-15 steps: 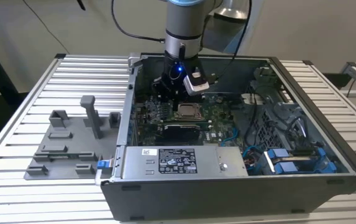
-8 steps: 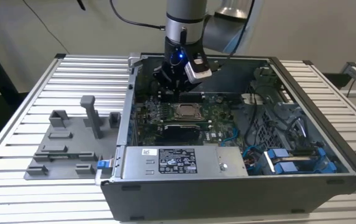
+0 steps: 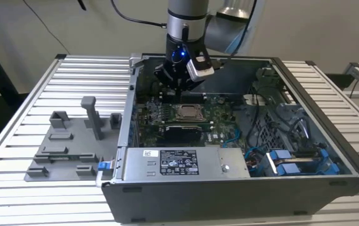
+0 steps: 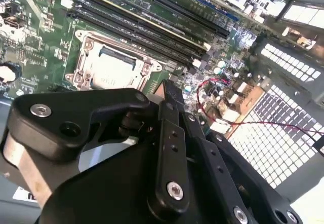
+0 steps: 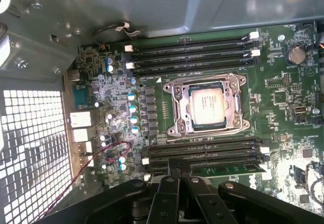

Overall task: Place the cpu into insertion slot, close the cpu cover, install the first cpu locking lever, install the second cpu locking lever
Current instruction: 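Install the second cpu locking lever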

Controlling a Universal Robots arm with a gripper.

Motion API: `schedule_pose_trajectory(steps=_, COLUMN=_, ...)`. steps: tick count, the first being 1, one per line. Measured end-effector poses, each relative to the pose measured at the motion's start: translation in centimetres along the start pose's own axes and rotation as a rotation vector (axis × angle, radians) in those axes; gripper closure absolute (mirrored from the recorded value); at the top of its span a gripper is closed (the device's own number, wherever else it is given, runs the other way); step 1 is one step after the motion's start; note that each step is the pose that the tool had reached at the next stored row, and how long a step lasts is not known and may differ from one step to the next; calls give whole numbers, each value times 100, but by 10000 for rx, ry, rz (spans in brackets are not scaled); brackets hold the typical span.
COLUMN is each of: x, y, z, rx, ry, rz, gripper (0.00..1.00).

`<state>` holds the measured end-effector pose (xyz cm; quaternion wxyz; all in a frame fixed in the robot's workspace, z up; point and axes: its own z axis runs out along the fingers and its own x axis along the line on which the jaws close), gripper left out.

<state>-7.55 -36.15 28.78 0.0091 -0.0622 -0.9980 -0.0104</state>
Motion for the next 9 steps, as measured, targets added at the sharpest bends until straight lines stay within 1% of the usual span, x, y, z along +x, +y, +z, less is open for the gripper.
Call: schedule_pose_trajectory(steps=9, x=0, y=0, z=-4, rx=1, ry=1, rz=0, gripper=89)
